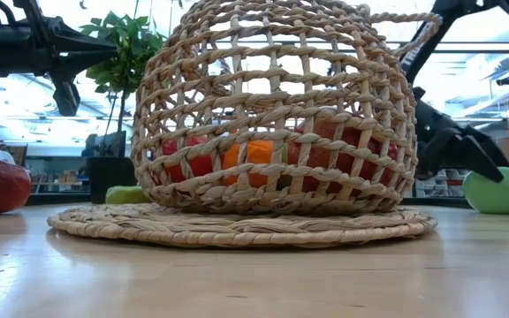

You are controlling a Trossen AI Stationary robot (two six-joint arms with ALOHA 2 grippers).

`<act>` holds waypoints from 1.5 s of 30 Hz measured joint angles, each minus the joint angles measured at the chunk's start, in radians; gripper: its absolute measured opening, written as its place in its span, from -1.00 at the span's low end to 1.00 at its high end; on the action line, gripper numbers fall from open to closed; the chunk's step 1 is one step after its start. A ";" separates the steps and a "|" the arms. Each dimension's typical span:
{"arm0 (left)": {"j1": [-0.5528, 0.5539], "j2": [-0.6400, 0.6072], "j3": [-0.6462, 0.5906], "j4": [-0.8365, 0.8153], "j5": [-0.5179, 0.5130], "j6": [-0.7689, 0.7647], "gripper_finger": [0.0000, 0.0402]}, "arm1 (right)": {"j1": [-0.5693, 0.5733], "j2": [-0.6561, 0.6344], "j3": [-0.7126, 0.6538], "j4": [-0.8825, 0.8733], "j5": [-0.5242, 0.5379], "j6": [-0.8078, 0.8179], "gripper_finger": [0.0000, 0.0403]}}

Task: Build produce basket
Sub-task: Put the green apple into the brown basket

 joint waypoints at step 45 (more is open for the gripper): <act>0.000 0.000 0.000 0.000 0.000 0.000 -0.83 | 0.017 0.106 0.001 0.045 0.008 -0.281 0.94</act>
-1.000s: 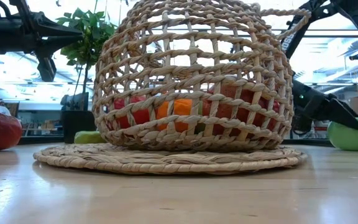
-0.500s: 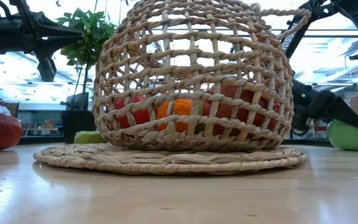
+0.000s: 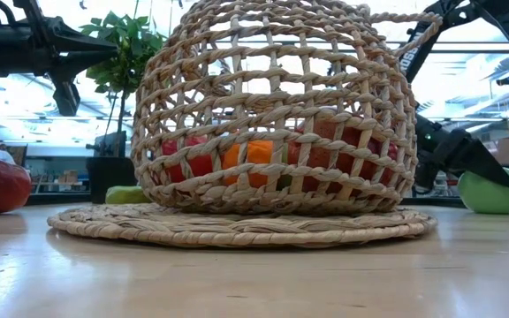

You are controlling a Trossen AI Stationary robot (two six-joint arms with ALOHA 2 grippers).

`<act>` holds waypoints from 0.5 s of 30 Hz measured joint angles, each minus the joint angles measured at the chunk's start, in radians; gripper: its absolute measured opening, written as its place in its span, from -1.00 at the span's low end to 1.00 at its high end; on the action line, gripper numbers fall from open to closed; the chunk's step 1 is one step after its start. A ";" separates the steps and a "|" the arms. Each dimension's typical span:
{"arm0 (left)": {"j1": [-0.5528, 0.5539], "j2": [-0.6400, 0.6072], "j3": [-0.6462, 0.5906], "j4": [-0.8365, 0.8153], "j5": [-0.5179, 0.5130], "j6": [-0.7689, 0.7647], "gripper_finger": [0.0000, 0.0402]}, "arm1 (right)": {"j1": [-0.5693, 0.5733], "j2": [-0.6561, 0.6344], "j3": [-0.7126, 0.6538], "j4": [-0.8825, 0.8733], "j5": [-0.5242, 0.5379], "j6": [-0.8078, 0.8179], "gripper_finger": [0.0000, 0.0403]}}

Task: Build produce basket
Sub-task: Put the green apple into the brown basket

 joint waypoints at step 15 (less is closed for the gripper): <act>0.000 0.000 0.000 0.000 0.000 0.000 -0.83 | 0.001 0.000 0.000 0.022 0.011 -0.012 0.98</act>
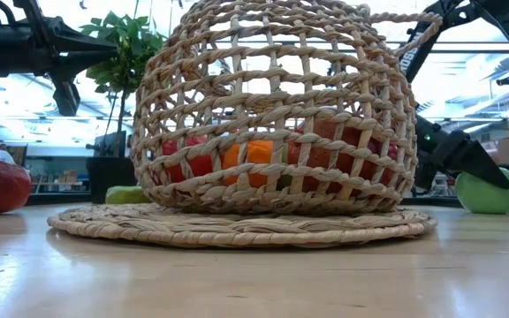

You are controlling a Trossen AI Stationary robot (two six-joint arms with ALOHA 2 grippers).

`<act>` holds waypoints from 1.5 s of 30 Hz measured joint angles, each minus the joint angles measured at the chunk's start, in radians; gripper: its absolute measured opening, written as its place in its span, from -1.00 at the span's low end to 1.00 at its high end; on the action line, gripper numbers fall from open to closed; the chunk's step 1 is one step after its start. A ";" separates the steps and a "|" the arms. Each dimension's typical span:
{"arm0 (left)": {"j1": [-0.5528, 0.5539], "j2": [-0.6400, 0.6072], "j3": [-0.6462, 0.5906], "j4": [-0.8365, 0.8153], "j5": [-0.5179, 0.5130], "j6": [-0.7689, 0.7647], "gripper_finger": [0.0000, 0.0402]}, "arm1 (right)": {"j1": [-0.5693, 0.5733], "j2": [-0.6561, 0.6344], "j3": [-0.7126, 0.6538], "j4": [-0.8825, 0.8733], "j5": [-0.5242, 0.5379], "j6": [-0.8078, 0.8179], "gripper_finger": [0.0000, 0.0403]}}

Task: Build produce basket
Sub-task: Put the green apple into the brown basket

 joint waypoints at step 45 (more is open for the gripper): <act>0.000 0.000 0.000 0.000 0.000 0.000 -0.83 | 0.000 -0.349 0.571 0.104 -0.307 0.172 0.87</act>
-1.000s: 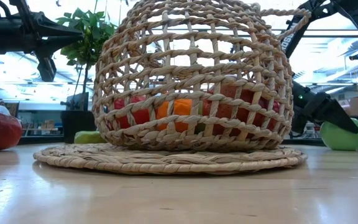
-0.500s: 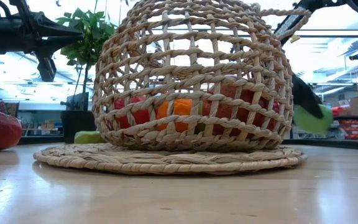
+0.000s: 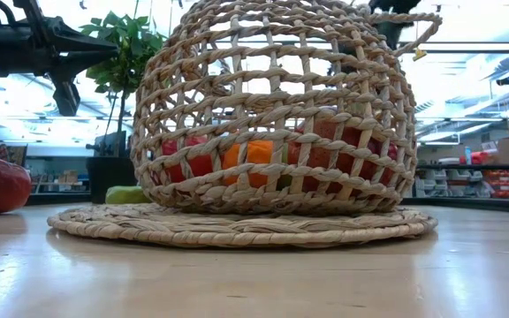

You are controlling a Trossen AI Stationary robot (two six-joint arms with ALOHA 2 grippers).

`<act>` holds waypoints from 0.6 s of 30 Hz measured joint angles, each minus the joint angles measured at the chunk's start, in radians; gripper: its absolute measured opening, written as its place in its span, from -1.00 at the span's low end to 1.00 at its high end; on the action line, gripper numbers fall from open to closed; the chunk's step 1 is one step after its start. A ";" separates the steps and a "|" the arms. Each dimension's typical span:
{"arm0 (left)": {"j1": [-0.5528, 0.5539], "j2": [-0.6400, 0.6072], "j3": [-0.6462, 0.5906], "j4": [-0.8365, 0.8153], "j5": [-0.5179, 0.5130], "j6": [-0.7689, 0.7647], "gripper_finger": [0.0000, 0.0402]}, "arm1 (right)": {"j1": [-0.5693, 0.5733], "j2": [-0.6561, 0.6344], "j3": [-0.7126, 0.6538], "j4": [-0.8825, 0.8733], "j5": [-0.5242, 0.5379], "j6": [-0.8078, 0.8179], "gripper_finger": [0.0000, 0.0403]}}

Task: Build produce basket
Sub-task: Put the green apple into the brown basket

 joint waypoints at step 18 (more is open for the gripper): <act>0.000 0.000 0.000 0.000 0.000 0.000 -0.83 | 0.000 -0.284 0.113 1.097 -0.455 0.591 0.88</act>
